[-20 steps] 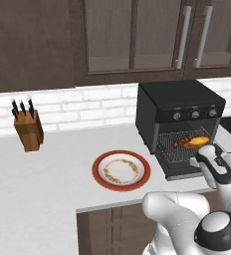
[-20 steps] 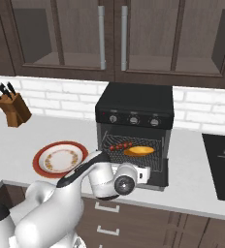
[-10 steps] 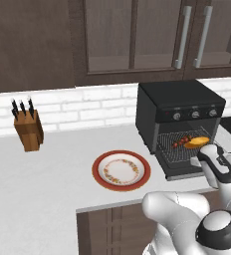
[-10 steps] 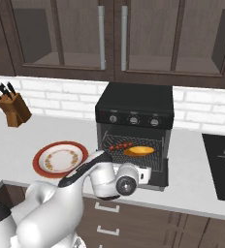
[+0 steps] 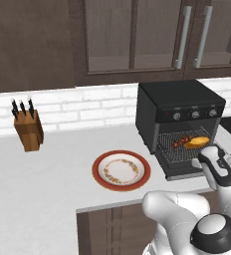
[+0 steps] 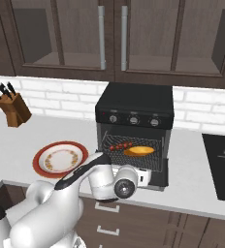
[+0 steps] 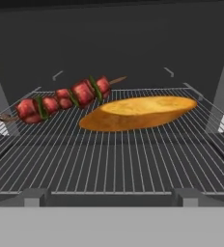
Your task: Pick up the kebab skewer and baguette bread, and place them inside the toaster oven. Close the toaster oven door and start by setting the timer.
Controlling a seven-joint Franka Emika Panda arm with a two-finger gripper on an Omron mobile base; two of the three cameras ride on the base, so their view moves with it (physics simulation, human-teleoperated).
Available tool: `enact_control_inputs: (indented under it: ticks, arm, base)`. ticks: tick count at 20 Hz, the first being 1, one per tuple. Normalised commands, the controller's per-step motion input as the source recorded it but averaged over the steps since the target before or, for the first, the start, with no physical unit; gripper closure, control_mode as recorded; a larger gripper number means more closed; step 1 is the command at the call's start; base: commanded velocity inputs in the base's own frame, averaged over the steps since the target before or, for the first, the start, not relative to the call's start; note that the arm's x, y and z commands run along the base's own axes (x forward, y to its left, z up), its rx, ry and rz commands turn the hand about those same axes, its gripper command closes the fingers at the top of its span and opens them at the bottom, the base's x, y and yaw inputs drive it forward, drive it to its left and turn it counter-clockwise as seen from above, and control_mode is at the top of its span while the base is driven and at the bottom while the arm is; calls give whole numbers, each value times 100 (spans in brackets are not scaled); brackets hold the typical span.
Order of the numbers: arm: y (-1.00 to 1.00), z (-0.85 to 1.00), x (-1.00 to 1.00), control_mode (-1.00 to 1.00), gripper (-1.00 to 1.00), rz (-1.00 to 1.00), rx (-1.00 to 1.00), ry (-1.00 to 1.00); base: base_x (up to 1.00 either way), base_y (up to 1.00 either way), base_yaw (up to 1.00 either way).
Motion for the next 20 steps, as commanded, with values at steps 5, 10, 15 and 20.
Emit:
enact_control_inputs:
  ticks: [5,10,15,20]
  arm:
    - [0,0,0,-100,-100,0,0,0]
    - [0,-5,0,-100,-100,0,0,0]
    - [0,-5,3,-100,-100,0,0,0]
    - [0,0,13,-100,-100,0,0,0]
  base:
    - [0,0,0]
    - [0,0,0]
    - [0,0,0]
    - [0,0,0]
